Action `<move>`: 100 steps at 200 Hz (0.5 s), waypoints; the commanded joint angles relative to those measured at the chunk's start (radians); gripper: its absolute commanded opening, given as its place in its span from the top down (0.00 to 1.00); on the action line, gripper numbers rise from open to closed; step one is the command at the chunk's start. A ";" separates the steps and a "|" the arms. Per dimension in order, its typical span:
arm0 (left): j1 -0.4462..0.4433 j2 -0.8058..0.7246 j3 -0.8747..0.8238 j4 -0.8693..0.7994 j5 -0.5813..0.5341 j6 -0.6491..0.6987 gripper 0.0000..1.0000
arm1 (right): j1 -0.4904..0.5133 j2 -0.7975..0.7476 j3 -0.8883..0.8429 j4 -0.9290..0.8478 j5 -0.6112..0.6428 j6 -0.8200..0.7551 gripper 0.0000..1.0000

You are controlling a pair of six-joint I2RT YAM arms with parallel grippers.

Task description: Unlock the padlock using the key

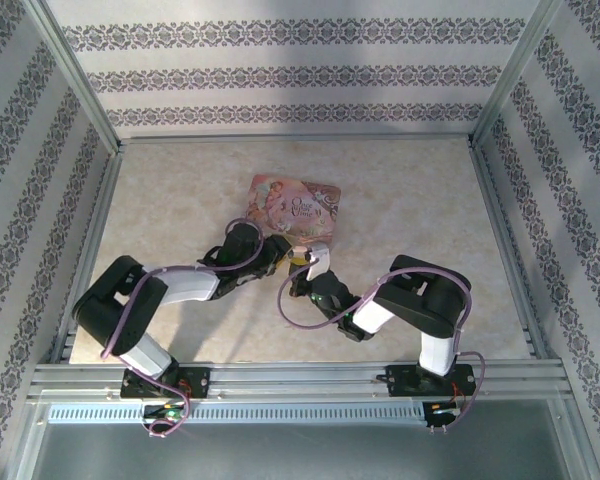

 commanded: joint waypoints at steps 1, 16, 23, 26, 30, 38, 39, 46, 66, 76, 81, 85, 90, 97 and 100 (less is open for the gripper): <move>0.000 -0.104 -0.044 0.001 -0.065 0.058 0.56 | 0.004 -0.005 -0.025 0.064 -0.013 0.084 1.00; 0.016 -0.177 -0.068 -0.041 -0.108 0.085 0.53 | -0.002 -0.018 -0.032 0.051 -0.036 0.122 1.00; 0.026 -0.209 -0.074 -0.065 -0.119 0.100 0.51 | -0.006 -0.018 -0.037 0.055 -0.047 0.150 1.00; 0.032 -0.221 -0.076 -0.075 -0.122 0.107 0.51 | -0.009 -0.017 -0.040 0.056 -0.051 0.160 1.00; 0.038 -0.236 -0.077 -0.093 -0.123 0.114 0.51 | -0.012 -0.015 -0.044 0.062 -0.059 0.179 1.00; 0.054 -0.263 -0.073 -0.126 -0.122 0.131 0.50 | -0.019 -0.009 -0.050 0.072 -0.074 0.211 1.00; 0.056 -0.266 -0.073 -0.131 -0.121 0.134 0.50 | -0.018 -0.008 -0.051 0.074 -0.076 0.215 1.00; 0.071 -0.288 -0.071 -0.159 -0.118 0.147 0.50 | -0.026 -0.001 -0.058 0.085 -0.089 0.243 1.00; 0.104 -0.337 -0.069 -0.213 -0.116 0.177 0.50 | -0.045 0.015 -0.067 0.110 -0.130 0.292 1.00; 0.119 -0.357 -0.066 -0.235 -0.122 0.194 0.50 | -0.056 0.018 -0.068 0.113 -0.158 0.295 1.00; 0.125 -0.368 -0.065 -0.248 -0.125 0.202 0.50 | -0.060 0.018 -0.070 0.110 -0.164 0.299 1.00; 0.129 -0.374 -0.062 -0.259 -0.128 0.208 0.50 | -0.062 0.017 -0.072 0.109 -0.165 0.301 1.00; 0.135 -0.383 -0.058 -0.272 -0.131 0.218 0.50 | -0.065 0.017 -0.075 0.109 -0.166 0.304 1.00; 0.141 -0.392 -0.055 -0.287 -0.136 0.229 0.49 | -0.070 0.018 -0.078 0.109 -0.171 0.311 1.00; 0.144 -0.396 -0.053 -0.293 -0.136 0.234 0.49 | -0.072 0.019 -0.078 0.109 -0.176 0.312 1.00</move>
